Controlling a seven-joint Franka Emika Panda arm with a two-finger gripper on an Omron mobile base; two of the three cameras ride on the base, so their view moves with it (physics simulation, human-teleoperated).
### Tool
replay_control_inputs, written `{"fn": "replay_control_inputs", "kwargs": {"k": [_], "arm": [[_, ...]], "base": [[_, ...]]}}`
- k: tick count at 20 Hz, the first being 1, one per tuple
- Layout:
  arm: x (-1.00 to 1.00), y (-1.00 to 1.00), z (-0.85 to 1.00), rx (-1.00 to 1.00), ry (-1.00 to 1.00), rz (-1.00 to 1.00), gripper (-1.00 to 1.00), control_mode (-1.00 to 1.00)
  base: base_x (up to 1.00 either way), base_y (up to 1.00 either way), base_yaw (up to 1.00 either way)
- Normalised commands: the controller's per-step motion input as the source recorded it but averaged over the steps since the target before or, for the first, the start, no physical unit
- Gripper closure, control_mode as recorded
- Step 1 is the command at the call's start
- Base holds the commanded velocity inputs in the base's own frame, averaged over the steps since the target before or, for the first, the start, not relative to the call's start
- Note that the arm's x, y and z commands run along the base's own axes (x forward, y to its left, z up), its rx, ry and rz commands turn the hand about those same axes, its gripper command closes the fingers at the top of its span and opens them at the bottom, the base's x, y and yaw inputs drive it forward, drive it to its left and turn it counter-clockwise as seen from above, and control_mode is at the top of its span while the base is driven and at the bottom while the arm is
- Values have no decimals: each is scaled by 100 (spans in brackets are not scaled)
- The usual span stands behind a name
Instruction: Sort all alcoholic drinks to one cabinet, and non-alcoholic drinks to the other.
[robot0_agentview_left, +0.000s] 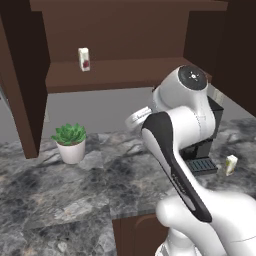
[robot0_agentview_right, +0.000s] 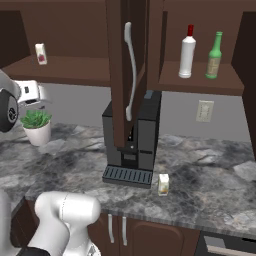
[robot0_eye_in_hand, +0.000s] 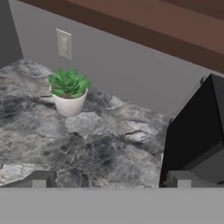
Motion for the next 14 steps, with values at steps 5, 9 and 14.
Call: {"fn": "replay_control_inputs", "kwargs": {"k": [5, 9, 14], "arm": [[-30, -14, -14, 0, 3, 0, -100, -100], [-32, -18, -17, 0, 3, 0, -100, -100], [-31, -20, -17, 0, 3, 0, -100, -100]], "base": [[0, 0, 0], [0, 0, 0], [0, 0, 0]]}}
